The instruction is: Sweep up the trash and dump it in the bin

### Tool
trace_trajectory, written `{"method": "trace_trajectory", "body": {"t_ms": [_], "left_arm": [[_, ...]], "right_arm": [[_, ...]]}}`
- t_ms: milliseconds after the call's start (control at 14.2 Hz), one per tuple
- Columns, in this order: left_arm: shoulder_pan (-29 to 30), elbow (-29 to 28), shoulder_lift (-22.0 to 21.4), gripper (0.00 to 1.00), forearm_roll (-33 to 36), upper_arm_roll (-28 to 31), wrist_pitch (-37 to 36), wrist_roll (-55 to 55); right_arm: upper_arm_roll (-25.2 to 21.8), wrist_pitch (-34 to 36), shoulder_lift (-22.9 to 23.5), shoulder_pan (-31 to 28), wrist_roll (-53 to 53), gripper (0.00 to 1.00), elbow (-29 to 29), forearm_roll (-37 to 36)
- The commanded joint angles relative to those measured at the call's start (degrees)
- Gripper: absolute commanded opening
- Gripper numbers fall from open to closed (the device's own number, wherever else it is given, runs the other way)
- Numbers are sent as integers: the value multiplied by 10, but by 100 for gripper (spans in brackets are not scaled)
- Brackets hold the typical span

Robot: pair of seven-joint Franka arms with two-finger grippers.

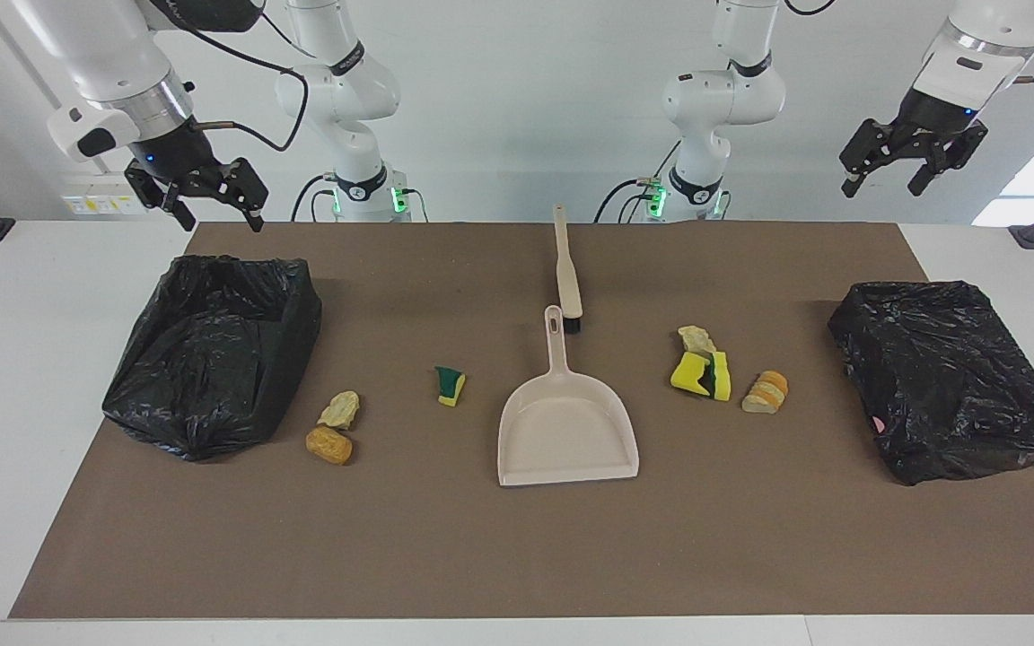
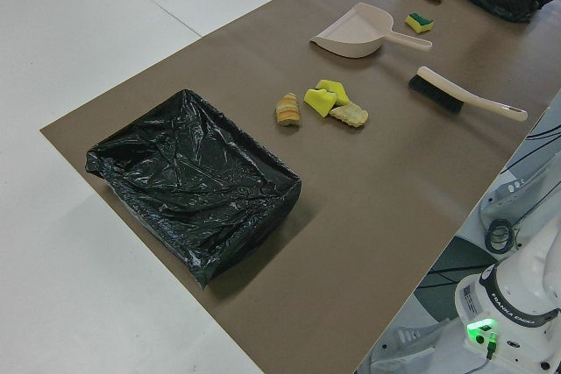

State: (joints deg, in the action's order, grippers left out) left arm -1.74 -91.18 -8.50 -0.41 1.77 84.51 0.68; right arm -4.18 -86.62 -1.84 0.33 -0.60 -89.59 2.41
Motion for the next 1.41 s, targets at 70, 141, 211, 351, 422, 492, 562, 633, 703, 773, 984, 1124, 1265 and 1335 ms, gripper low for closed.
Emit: {"method": "trace_trajectory", "body": {"t_ms": [70,141,211,351,422,492,562,633,703,773,984,1124,1265,1335], "left_arm": [[7,-8,-9,100,-3,-3,-5,2],[7,-8,-9,100,-3,-3,-5,2],[7,-8,-9,100,-3,-3,-5,2],[7,-8,-9,100,-3,-3,-5,2],[7,-8,-9,100,-2,-3,-5,2],[7,-8,-9,100,-3,-3,-5,2],[7,-8,-10,100,-2,-3,-5,2],[7,-8,-9,100,-3,-3,-5,2],[7,-8,-10,100,-3,-3,-5,2],[7,-8,-9,100,-3,-3,-5,2],[7,-8,-10,100,-3,-3,-5,2],[7,-8,-9,100,-3,-3,-5,2],[7,-8,-10,100,-3,-4,-5,2],[7,-8,-10,100,-3,-3,-5,2]], "right_arm": [[3,-6,-11,-4,-12,100,-9,4],[3,-6,-11,-4,-12,100,-9,4],[3,-6,-11,-4,-11,100,-9,4],[3,-6,-11,-4,-11,100,-9,4],[3,-5,-11,-4,-12,100,-9,4],[3,-5,-11,-4,-11,100,-9,4],[3,-5,-11,-4,-12,100,-9,4],[3,-5,-11,-4,-11,100,-9,4],[3,-5,-11,-4,-11,100,-10,4],[4,-5,-11,-3,-12,100,-10,4],[4,-3,-12,-3,-11,100,-14,4],[4,-4,-15,-2,-11,100,-16,4],[4,-4,-15,-2,-12,100,-18,4],[4,-4,-16,-1,-12,100,-18,4]]}}
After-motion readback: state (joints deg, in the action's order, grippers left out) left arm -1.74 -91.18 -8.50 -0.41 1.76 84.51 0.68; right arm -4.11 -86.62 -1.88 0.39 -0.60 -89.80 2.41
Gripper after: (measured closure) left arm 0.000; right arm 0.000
